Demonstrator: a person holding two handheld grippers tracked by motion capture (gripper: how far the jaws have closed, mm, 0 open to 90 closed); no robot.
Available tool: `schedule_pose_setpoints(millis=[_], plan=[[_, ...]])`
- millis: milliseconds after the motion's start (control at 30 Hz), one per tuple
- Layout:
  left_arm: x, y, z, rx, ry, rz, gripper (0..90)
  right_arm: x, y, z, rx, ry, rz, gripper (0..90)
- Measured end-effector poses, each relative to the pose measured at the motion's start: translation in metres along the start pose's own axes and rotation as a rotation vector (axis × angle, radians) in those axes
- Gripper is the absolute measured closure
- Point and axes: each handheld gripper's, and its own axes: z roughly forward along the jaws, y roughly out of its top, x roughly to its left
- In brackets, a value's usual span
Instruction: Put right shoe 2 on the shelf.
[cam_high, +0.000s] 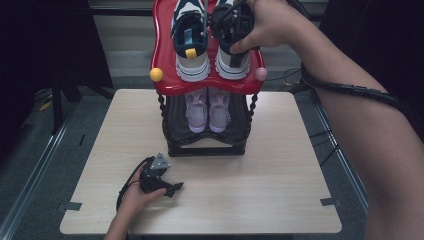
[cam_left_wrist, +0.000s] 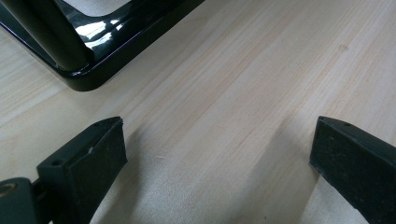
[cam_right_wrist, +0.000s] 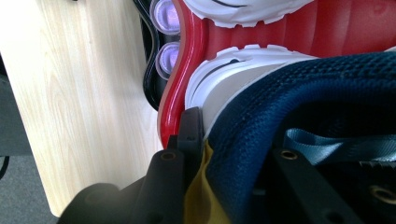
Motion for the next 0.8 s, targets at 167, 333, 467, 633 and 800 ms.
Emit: schedule_pose_setpoints(millis=[167,333,467,633,800], plan=[[0.0000,0.0000,0.0000,0.000,0.000,0.000,3.0,-0.0041,0.0015,0.0020,0.007,-0.012,0.003,73.8],[0.0000,0.0000,0.0000,0.000,0.000,0.000,3.0,-0.0057,0.0044,0.0048,0.003,-0.001,-0.012,73.2],[0.0000,0.0000,0.0000,0.000,0.000,0.000,3.0,-0.0070,0.0063,0.0080,0.007,-0.001,-0.015,73.1],[0.0000,0.0000,0.0000,0.000,0.000,0.000,3.0,-0.0078,0.0057,0.0079,-0.005,-0.001,-0.022,73.1],[0.0000,0.0000,0.0001,0.000,-0.001,-0.001,3.0,-0.0072,0.0077,0.0066,0.000,0.003,-0.022,73.0]])
